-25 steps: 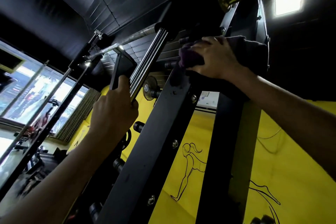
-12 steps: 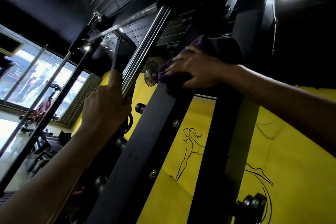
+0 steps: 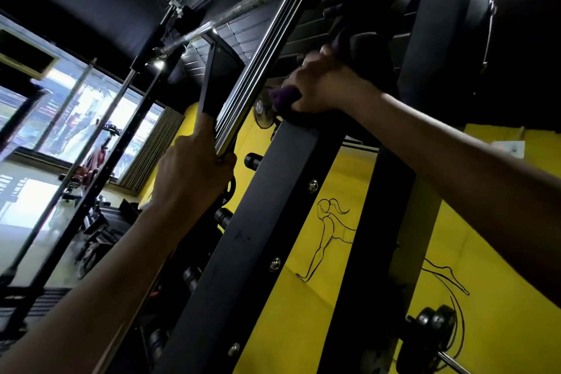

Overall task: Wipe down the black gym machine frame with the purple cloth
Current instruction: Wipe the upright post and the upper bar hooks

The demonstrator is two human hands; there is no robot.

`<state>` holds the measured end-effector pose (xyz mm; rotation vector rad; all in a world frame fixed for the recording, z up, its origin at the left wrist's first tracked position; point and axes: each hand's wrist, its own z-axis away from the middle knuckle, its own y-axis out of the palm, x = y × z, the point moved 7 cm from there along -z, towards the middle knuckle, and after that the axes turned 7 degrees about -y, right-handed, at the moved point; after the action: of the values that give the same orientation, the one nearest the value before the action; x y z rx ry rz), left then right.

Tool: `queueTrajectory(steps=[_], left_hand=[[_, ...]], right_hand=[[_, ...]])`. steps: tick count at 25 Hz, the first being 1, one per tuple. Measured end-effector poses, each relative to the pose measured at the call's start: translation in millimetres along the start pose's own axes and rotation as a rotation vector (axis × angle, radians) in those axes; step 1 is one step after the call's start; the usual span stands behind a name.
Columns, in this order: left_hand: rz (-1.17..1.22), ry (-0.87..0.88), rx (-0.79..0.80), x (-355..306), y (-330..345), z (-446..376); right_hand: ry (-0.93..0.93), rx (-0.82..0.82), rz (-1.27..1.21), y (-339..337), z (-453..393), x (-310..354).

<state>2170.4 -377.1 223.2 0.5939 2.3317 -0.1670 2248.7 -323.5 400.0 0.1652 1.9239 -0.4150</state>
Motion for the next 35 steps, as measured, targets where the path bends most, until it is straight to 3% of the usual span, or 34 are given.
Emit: queueTrajectory(steps=[4, 7, 10, 13, 15, 22, 26, 31, 35], left_hand=[[0.007, -0.044, 0.029, 8, 0, 4], [0.005, -0.068, 0.02, 11, -1, 9], [0.001, -0.032, 0.02, 14, 0, 15], [-0.009, -0.002, -0.004, 17, -2, 22], [-0.031, 0.007, -0.03, 18, -2, 25], [-0.035, -0.035, -0.046, 25, -6, 39], [-0.035, -0.022, -0.036, 28, -6, 42], [0.004, -0.067, 0.014, 38, -3, 42], [0.019, -0.108, 0.047, 42, -2, 42]], right_hand=[[-0.246, 0.047, -0.061, 9, 31, 48], [-0.422, 0.08, -0.215, 3, 57, 39], [-0.317, 0.011, -0.315, -8, 58, -3], [-0.113, -0.012, -0.177, -7, 41, -20], [-0.077, 0.005, -0.064, 0, 29, -1], [-0.304, 0.055, -0.091, 21, 37, 93], [-0.514, 0.157, -0.284, 19, 59, 81], [-0.226, 0.059, -0.288, -4, 46, 11], [-0.15, 0.043, -0.119, 0, 26, 48]])
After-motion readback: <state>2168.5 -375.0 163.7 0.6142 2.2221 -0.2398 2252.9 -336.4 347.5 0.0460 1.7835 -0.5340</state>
